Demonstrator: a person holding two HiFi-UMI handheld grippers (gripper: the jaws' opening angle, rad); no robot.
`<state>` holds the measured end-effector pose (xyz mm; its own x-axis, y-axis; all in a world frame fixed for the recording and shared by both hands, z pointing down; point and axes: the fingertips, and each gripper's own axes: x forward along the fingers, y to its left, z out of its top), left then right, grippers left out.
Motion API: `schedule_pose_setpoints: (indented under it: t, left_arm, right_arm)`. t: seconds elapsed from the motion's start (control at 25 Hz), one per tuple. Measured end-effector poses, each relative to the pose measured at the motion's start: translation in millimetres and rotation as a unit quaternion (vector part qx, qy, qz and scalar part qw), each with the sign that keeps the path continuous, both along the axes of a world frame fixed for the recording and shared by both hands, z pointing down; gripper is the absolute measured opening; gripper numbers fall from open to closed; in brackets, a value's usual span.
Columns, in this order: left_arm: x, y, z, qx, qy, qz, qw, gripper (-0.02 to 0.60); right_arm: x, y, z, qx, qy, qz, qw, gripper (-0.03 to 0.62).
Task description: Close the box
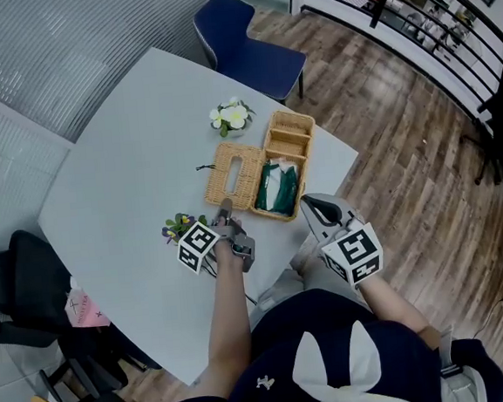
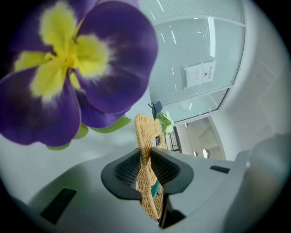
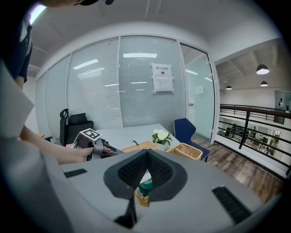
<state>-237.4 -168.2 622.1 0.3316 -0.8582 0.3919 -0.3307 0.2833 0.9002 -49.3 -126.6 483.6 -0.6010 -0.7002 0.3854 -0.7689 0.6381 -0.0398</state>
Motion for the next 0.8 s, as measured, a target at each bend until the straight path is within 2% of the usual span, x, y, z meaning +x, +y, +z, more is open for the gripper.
schedule_pose_setpoints:
  t: [0.8]
  left_arm:
    - [1,3,-15,0.026,-0.057,0.014,0.9979,0.075]
  right_arm:
    - [4,3,1,0.0,-0.001,0.004,1.0,0.006]
